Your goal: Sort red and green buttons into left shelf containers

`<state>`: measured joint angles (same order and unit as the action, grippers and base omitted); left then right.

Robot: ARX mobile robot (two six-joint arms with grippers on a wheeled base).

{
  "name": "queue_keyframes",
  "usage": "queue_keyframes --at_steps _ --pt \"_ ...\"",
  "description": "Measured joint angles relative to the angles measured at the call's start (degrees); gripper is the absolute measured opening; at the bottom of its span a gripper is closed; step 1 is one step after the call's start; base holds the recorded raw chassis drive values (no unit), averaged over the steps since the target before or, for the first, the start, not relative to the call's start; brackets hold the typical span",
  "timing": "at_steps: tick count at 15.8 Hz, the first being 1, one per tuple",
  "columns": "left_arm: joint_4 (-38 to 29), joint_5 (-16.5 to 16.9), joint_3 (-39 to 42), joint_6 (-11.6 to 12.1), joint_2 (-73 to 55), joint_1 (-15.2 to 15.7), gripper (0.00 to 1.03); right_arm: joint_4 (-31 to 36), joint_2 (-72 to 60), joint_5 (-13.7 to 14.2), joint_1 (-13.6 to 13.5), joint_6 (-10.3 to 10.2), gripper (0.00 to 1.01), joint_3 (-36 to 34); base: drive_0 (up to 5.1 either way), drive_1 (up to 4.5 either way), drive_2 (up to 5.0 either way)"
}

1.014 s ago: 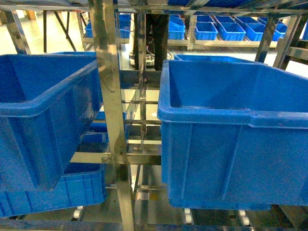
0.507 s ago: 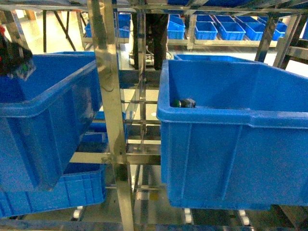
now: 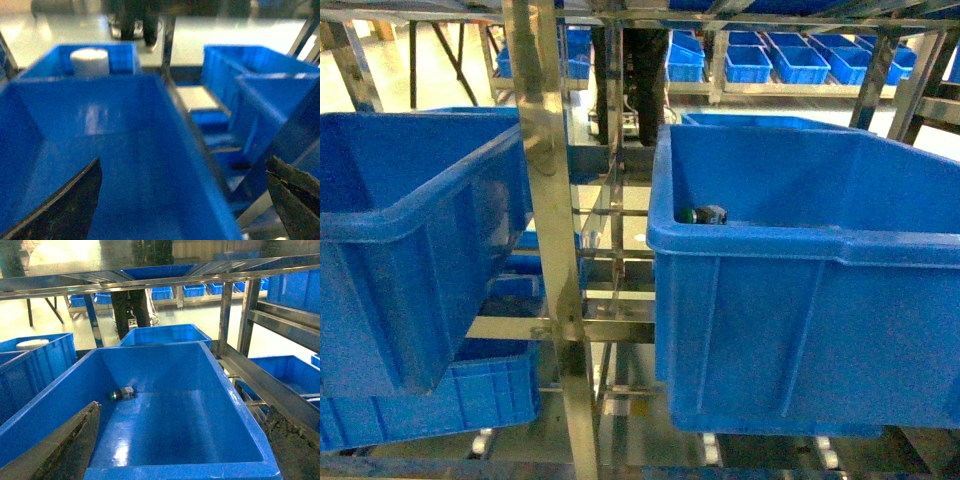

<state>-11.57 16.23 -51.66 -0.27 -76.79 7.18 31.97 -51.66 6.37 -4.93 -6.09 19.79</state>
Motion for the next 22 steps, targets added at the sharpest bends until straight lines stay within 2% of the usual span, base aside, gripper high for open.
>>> queue_keyframes --at_steps 1,2,4,6,7,8,9,10,11,12,15,17,18,22 --pt "3.98 0.85 -0.15 -3.61 7.76 -0.02 0.98 0.0 0.0 0.0 0.0 0.0 0.98 0.0 0.0 0.0 0.0" --pt "10.05 -0.83 -0.22 -8.5 15.87 -0.46 0.98 -0.02 0.0 0.0 0.0 0.0 0.98 0.0 0.0 0.0 0.0" --pt "12.81 -0.52 1.11 -13.22 21.4 -1.27 0.98 -0.02 0.0 0.0 0.0 0.0 0.98 0.0 0.0 0.0 0.0" --pt "12.35 -1.14 1.49 -14.82 19.28 -1.33 0.98 0.0 0.02 0.0 0.0 0.0 0.98 0.0 0.0 0.0 0.0" --pt "3.17 -7.89 7.17 -10.95 19.74 -2.62 0.86 0.09 0.42 -1.05 0.2 1.55 0.91 -0.37 0.0 0.0 0.0" --pt "-1.07 -10.99 12.09 -7.5 22.27 -3.21 0.77 0.33 1.57 -1.88 0.55 3.17 0.82 -1.81 0.0 0.0 0.0" --pt "-4.26 -12.15 16.15 -4.81 25.14 -3.67 0.68 0.44 3.41 -3.28 1.25 4.04 0.73 -3.91 0.0 0.0 0.0" --pt "-7.17 -15.58 19.67 -2.91 27.89 -5.44 0.57 0.39 5.29 -6.14 4.15 4.74 0.62 -6.08 0.0 0.0 0.0" --pt "-8.72 -16.06 22.38 -2.05 29.77 -6.84 0.48 0.42 6.62 -5.81 5.25 4.92 0.52 -7.41 0.0 0.0 0.0" --pt "-9.99 -15.93 27.08 -1.09 31.85 -7.41 0.34 0.09 8.76 -6.25 5.27 5.27 0.38 -9.2 0.0 0.0 0.0" --pt "-11.34 -16.33 33.81 -0.74 34.64 -7.1 0.08 -1.01 12.59 -6.27 4.96 5.66 0.12 -11.98 0.0 0.0 0.0" --pt "-11.89 -16.35 35.08 -0.74 35.85 -7.08 0.01 -1.57 13.62 -6.38 4.94 5.7 0.05 -12.61 0.0 0.0 0.0" --pt "-12.55 -16.28 36.81 -0.68 37.97 -7.1 0.02 -2.47 15.61 -6.43 4.94 5.95 0.02 -13.57 0.0 0.0 0.0" --pt "-12.02 -16.28 43.43 -0.68 44.46 -7.19 0.02 -7.06 23.12 -6.4 4.94 5.95 0.02 -16.52 0.0 0.0 0.0"
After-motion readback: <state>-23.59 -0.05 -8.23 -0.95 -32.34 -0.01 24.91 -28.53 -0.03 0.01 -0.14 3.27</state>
